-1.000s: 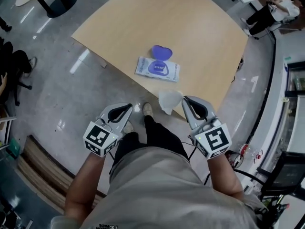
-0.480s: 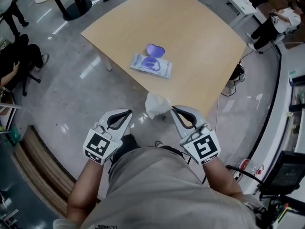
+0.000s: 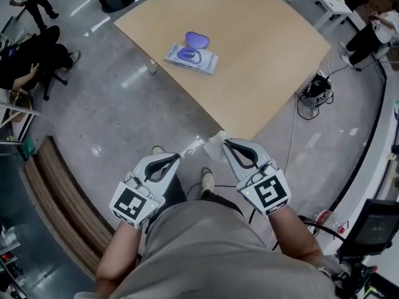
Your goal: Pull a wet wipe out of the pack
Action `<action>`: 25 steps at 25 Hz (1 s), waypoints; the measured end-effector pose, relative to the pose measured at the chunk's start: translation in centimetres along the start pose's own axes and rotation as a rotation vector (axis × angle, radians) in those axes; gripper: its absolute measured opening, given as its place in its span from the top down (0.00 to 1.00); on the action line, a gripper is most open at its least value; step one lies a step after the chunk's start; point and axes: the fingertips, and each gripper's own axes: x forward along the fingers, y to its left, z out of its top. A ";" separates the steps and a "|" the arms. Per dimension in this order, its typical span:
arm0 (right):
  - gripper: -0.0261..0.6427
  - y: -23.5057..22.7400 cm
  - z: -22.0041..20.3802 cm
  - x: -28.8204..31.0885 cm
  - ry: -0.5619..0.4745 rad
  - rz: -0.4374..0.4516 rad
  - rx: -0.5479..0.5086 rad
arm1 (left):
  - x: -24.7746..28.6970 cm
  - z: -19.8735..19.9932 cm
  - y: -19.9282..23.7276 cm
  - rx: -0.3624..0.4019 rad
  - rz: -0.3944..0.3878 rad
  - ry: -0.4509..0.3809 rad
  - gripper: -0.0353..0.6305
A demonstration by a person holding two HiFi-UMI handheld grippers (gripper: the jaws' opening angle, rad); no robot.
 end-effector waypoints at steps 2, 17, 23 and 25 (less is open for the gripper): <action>0.96 0.9 -1.4 -1.6 -0.001 0.010 0.014 | -0.6 -0.4 -2.6 0.012 -0.025 0.014 0.94; 0.96 14.7 -0.4 -5.8 -0.035 -0.042 0.030 | -13.1 -1.1 -8.0 0.065 -0.102 -0.037 0.94; 0.96 22.6 0.0 -6.4 -0.015 -0.093 0.020 | -20.1 -4.1 -9.2 0.071 -0.159 -0.058 0.94; 0.96 26.0 0.0 -7.7 -0.013 -0.109 0.017 | -23.0 -5.0 -10.6 0.076 -0.176 -0.062 0.94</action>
